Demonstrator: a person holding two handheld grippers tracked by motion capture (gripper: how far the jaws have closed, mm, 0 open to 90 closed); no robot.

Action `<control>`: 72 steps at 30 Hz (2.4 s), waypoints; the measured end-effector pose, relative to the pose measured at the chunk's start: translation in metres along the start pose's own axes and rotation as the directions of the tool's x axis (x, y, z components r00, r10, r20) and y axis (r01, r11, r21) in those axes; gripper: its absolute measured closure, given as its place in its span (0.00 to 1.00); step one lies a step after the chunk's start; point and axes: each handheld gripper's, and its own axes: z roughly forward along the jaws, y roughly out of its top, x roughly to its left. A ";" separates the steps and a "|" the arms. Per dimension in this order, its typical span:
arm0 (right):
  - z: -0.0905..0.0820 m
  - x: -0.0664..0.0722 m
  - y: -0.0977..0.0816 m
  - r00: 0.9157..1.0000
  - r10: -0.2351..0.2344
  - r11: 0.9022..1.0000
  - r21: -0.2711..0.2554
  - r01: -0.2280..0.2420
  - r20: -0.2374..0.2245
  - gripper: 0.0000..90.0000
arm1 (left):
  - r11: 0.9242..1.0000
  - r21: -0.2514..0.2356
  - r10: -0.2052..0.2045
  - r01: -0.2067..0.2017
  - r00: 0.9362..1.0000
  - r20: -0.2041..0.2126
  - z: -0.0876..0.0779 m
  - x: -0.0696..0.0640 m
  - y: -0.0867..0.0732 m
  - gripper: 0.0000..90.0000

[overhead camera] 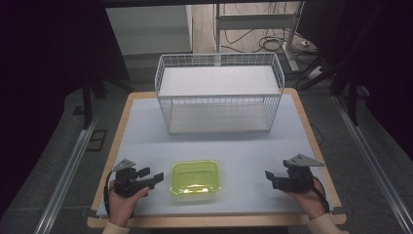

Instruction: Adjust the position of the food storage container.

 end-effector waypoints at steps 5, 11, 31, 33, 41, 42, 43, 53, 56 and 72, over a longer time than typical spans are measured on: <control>-0.001 -0.002 -0.003 1.000 -0.009 1.000 -0.004 0.009 0.006 0.26 | 1.000 -0.002 -0.003 0.003 1.000 0.000 -0.001 0.000 0.000 0.31; -0.004 0.000 -0.001 1.000 -0.016 1.000 -0.024 0.016 -0.002 0.30 | 1.000 -0.002 -0.018 0.018 1.000 0.000 -0.004 0.001 0.002 0.34; -0.002 -0.001 -0.002 1.000 -0.025 1.000 -0.007 0.025 -0.005 0.30 | 0.992 0.125 0.031 -0.032 0.999 0.011 -0.012 -0.002 -0.004 1.00; -0.002 -0.001 -0.002 1.000 -0.024 1.000 -0.004 0.024 -0.005 0.30 | 0.989 0.145 0.041 -0.043 0.999 0.015 -0.008 -0.005 -0.005 1.00; -0.002 0.000 -0.002 1.000 -0.021 1.000 -0.004 0.021 -0.004 0.29 | 0.983 0.174 0.043 -0.050 0.998 0.047 -0.001 -0.010 -0.006 1.00; -0.002 0.000 -0.002 1.000 -0.021 1.000 -0.004 0.021 -0.004 0.29 | 0.983 0.177 0.044 -0.052 0.998 0.048 0.000 -0.011 -0.007 1.00; -0.002 0.000 -0.002 1.000 -0.021 1.000 -0.004 0.021 -0.004 0.29 | 0.981 0.182 0.052 -0.060 0.997 0.049 0.002 -0.012 -0.007 1.00; -0.002 0.000 -0.002 1.000 -0.019 1.000 -0.005 0.019 -0.003 0.29 | 0.977 0.197 0.073 -0.086 0.995 0.072 0.012 -0.023 -0.005 1.00; -0.002 0.000 -0.002 1.000 -0.020 1.000 -0.005 0.020 -0.004 0.29 | 0.974 0.205 0.084 -0.099 0.993 0.078 0.017 -0.028 -0.004 1.00; -0.002 0.001 -0.001 1.000 -0.025 1.000 -0.004 0.025 -0.002 0.29 | 0.964 0.238 0.097 -0.115 0.991 0.088 0.039 -0.039 0.003 1.00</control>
